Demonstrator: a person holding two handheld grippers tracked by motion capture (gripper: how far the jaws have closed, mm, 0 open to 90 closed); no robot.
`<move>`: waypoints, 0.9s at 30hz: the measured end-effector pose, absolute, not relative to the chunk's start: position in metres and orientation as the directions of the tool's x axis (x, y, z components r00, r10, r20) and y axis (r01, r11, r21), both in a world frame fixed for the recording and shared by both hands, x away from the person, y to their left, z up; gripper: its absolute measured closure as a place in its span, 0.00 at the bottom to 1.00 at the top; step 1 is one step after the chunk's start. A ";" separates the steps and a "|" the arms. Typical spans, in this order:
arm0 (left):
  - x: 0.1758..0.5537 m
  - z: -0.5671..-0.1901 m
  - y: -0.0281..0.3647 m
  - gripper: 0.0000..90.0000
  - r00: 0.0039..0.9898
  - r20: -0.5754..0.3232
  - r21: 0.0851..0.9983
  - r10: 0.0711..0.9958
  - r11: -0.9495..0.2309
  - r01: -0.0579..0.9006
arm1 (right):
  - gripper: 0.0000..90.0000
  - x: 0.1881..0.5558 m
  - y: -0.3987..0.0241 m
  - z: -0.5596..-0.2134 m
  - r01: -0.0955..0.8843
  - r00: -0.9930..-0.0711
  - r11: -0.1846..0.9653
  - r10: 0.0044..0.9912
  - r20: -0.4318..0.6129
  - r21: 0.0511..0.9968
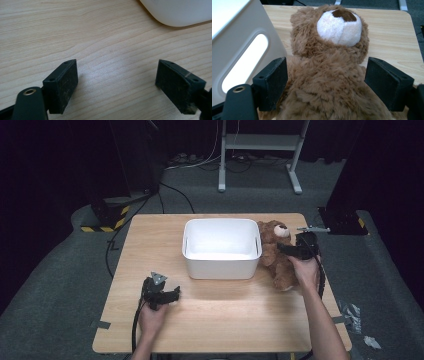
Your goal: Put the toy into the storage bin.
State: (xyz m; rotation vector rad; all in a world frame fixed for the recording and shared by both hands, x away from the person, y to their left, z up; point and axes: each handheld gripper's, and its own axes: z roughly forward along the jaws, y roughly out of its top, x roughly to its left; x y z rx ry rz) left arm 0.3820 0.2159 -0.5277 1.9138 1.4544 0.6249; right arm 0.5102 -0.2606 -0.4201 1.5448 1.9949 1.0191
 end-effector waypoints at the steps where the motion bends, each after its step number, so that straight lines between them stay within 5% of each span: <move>1: 0.382 -0.528 0.216 0.20 0.272 -0.011 0.735 0.962 -0.177 0.654 | 0.20 0.512 -0.260 -0.421 0.639 -0.296 0.120 0.950 0.099 0.760; 27: 0.382 -0.528 0.216 0.21 0.265 -0.007 0.736 0.964 -0.174 0.655 | 0.18 0.551 -0.244 -0.446 0.743 -0.251 0.122 0.962 0.105 0.659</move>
